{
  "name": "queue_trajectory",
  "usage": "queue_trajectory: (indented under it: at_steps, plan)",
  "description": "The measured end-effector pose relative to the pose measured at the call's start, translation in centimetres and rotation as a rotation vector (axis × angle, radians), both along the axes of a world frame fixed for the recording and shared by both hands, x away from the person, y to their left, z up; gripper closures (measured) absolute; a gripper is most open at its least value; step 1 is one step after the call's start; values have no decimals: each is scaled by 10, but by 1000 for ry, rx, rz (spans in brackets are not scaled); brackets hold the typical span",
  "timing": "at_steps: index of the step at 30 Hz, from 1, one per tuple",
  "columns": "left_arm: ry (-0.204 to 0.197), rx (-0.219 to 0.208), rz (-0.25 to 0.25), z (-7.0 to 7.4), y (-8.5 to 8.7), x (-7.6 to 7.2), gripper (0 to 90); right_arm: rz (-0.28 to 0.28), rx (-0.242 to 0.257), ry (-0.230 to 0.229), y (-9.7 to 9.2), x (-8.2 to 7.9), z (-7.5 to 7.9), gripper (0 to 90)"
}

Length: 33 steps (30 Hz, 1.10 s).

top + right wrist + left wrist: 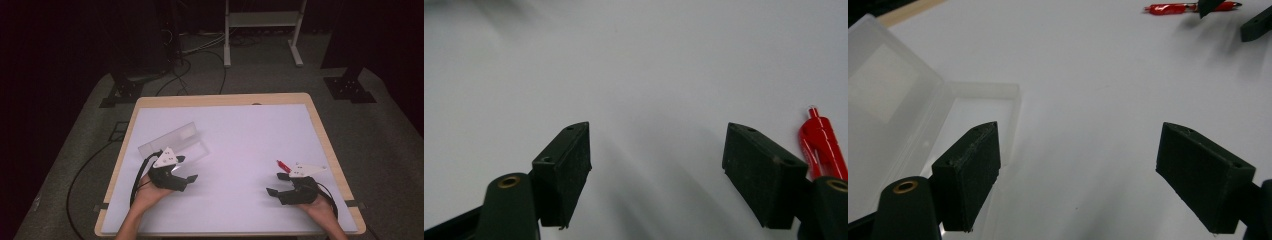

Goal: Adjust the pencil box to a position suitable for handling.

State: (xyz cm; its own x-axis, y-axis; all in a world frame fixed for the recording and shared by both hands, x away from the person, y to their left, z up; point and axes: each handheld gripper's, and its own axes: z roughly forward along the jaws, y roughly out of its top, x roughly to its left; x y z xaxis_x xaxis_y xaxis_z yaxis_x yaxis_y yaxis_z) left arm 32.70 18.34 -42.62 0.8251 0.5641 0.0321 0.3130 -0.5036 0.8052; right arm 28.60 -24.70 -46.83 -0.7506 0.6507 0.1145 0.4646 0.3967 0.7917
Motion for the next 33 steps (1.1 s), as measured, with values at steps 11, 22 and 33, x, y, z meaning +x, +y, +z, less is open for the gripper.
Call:
queue_trajectory:
  at_steps: [11,22,33]
  plan:
    - [15,56,35,10,8,19,197,0,-4,1,0,0,-1,266]
    - [50,130,54,4,9,35,299,6,-8,1,0,1,-1,266]
    - [95,202,24,-8,7,44,465,8,-13,0,0,0,-1,266]
